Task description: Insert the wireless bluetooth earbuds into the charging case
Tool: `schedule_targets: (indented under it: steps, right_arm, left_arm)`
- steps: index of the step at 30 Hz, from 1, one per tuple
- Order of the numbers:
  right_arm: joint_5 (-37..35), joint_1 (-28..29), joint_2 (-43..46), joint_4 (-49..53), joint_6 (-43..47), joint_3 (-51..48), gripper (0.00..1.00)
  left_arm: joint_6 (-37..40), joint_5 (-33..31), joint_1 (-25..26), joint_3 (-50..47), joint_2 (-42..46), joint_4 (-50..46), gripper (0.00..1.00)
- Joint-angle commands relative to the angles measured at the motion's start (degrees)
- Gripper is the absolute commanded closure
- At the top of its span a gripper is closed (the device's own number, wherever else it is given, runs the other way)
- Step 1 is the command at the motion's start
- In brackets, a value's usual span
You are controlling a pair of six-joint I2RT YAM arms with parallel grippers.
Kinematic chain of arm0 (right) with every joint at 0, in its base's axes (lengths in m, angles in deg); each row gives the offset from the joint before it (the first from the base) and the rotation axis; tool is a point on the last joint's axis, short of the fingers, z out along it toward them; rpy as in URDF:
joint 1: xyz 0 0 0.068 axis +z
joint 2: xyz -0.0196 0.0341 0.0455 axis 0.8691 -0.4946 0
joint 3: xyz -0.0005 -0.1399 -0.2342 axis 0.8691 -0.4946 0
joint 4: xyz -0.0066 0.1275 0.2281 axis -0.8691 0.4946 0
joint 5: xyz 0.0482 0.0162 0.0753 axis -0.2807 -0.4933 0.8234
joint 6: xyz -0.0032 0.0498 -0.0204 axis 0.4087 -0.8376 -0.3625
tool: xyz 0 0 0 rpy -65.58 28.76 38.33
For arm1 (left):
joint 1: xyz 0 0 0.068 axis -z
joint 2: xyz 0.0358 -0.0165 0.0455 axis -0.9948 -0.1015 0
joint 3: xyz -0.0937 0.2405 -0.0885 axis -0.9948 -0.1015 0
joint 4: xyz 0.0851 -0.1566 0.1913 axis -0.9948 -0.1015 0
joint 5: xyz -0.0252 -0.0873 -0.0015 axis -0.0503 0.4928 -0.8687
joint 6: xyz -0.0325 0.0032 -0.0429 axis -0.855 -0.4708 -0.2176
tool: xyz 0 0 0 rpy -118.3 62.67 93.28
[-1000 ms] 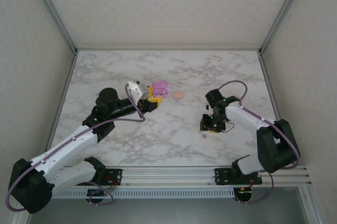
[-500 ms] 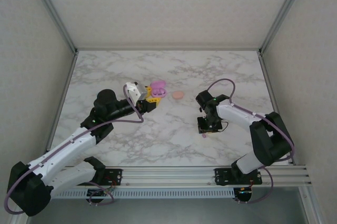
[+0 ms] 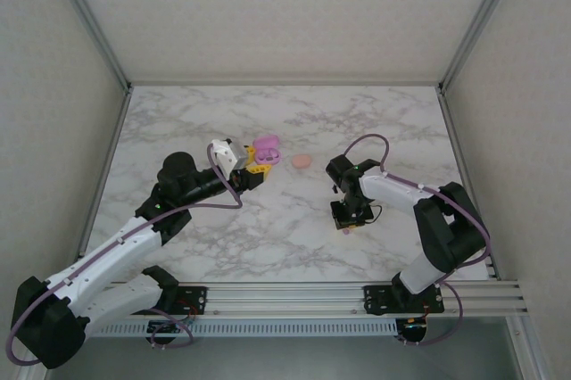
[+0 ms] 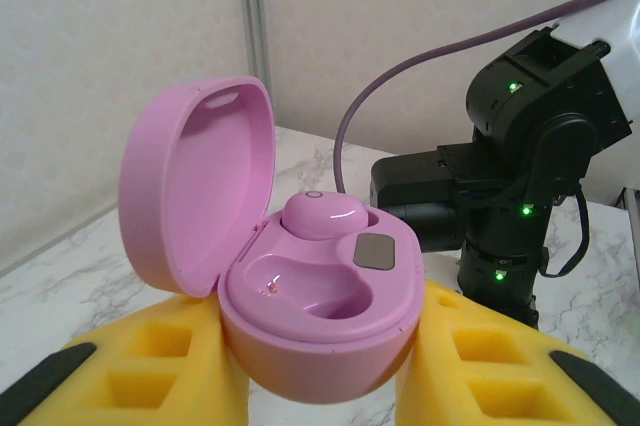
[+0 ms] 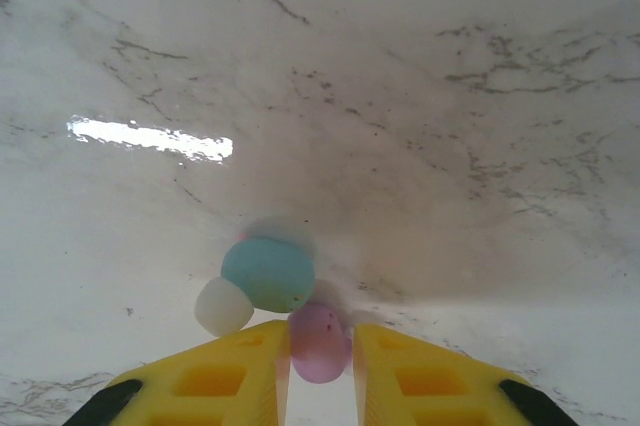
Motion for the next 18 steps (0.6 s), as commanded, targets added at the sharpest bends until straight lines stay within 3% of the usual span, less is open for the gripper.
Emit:
schedule_targets:
  steps: [1,18]
  right_arm:
    - [0.13,0.45,-1.02,0.91,0.71,0.79,0.76]
    - [-0.25,0.65,-3.59,1.77,0.27,2.3,0.74]
  left_arm:
    - [0.89,-0.47,0.52,-0.57,0.53,-0.45,0.68]
    - [0.82,-0.73,0.55,-0.69,0.71,-0.66,0.69]
